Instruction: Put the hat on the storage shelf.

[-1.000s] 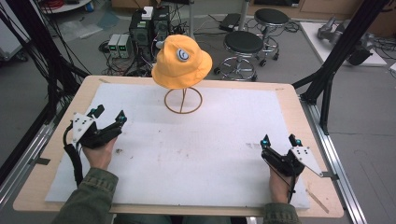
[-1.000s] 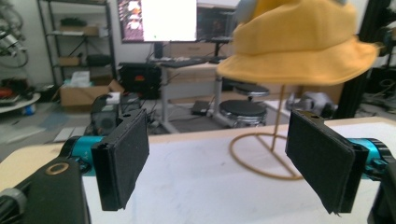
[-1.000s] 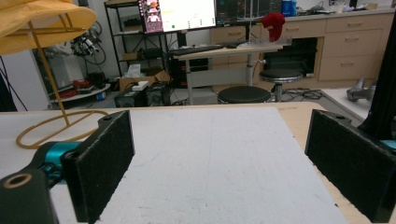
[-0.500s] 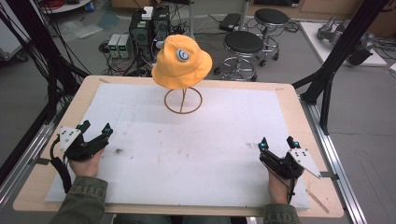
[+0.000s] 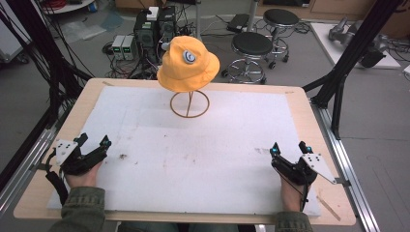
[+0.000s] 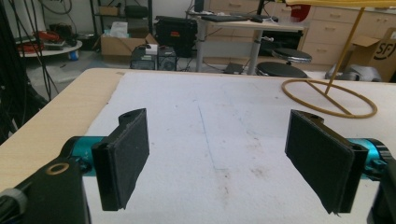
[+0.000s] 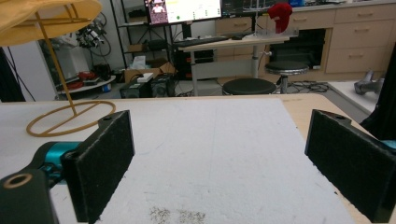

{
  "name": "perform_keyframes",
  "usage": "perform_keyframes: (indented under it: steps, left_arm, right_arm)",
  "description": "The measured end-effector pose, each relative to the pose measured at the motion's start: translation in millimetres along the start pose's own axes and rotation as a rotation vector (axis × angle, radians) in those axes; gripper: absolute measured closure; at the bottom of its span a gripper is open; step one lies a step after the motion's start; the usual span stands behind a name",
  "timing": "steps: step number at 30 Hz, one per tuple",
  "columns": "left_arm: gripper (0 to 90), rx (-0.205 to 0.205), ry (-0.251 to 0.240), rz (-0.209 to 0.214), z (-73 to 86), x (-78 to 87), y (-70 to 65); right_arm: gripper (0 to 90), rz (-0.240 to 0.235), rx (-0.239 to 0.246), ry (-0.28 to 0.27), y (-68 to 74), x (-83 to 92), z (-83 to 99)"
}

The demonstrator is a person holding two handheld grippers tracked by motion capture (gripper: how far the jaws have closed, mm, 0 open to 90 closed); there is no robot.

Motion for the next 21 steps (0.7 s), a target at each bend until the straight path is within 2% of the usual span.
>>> perform_keyframes:
  steps: [8, 21]
  left_arm:
    - [22.5, 0.015, -0.008, 0.009, -0.4, -0.9, 0.6]
    - [23.1, 0.016, -0.009, 0.023, -1.5, -2.2, -2.7]
  right_arm:
    - [7.0, -0.004, 0.02, 0.021, 1.7, -3.0, 2.2]
    - [6.9, -0.005, 0.022, 0.025, 1.2, -4.8, 2.9]
Point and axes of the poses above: each handheld gripper's, and its own axes: x roughly backward along the jaws, z roughly out of its underside, y roughly to its left, the point moved 4 cm from there along -x, roughly forward along the jaws, and after that the axes turned 15 degrees about z, right-handed, at the moved point
